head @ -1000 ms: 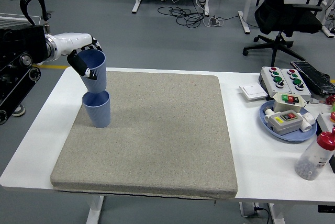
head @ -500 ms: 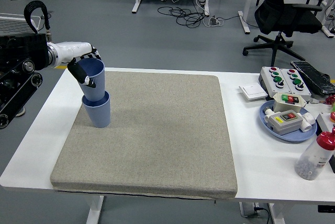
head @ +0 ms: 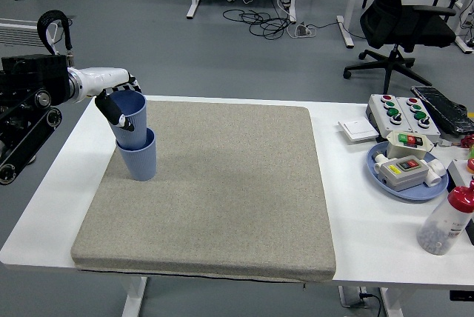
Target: Push cup pick cup insert cup
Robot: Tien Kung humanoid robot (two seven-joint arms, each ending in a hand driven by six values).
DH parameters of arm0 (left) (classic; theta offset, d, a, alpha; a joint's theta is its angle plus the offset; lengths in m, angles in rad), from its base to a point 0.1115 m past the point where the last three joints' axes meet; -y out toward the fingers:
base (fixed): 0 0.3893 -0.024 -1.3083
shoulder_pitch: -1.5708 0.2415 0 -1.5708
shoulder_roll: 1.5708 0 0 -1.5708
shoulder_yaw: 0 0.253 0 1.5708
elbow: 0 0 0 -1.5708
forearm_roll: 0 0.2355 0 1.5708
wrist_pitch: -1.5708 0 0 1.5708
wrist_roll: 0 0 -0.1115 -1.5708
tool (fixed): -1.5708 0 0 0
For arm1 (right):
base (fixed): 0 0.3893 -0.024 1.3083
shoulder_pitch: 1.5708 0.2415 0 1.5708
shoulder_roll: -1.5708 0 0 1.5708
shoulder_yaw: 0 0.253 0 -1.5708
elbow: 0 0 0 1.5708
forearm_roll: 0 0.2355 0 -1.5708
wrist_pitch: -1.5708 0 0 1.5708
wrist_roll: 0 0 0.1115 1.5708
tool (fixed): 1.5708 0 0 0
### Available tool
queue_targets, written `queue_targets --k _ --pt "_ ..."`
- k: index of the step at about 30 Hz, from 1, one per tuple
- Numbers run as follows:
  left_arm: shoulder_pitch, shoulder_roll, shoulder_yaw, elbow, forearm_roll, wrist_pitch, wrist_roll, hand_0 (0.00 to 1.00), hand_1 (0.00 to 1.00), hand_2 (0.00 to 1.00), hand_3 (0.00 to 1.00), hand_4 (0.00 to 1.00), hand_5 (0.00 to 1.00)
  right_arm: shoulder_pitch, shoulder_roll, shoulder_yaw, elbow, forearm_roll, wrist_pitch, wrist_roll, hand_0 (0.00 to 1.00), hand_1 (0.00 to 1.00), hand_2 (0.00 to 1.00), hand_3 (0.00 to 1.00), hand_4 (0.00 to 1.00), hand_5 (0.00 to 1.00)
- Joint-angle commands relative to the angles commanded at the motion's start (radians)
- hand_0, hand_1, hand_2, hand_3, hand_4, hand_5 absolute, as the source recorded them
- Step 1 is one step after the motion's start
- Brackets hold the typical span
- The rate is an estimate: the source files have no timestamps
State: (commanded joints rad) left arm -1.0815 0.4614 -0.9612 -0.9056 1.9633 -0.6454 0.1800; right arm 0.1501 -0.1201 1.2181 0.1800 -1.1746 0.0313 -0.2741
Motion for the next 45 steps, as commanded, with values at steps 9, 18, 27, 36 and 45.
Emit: queue_targets --k 9,18,27,36,45 --pt "0.006 -0.005 0.005 0.016 -0.013 0.0 0.013 0.807 0.887 0.945 0.898 0.984 0.659 0.003 -0.001 -0.003 0.0 0.007 -0.001 0.001 0.727 0.666 0.671 0.585 0.109 0.555" --pt "0.011 -0.007 -0.006 0.023 0.013 0.0 0.004 0.971 0.989 0.998 0.998 0.998 0.687 0.005 -0.001 -0.005 0.0 0.009 0.0 0.002 0.727 0.666 0.671 0.585 0.109 0.555" --pt "0.04 -0.001 -0.06 -0.008 0.019 0.055 -0.016 0.974 0.986 0.998 0.998 0.998 0.698 0.008 -0.001 -0.001 0.0 0.005 0.0 0.003 0.727 0.666 0.671 0.585 0.109 0.555" --pt "0.204 -0.067 -0.29 -0.166 -0.095 0.38 -0.043 0.859 0.891 0.915 0.857 0.802 0.736 0.013 0.0 0.011 0.0 -0.003 0.001 0.006 0.727 0.666 0.67 0.585 0.109 0.555" --pt "0.396 -0.151 -0.528 -0.307 -0.357 0.7 -0.12 0.924 0.933 0.901 0.789 0.667 0.998 0.016 0.003 0.02 0.0 -0.016 0.002 0.007 0.726 0.666 0.67 0.585 0.109 0.555"
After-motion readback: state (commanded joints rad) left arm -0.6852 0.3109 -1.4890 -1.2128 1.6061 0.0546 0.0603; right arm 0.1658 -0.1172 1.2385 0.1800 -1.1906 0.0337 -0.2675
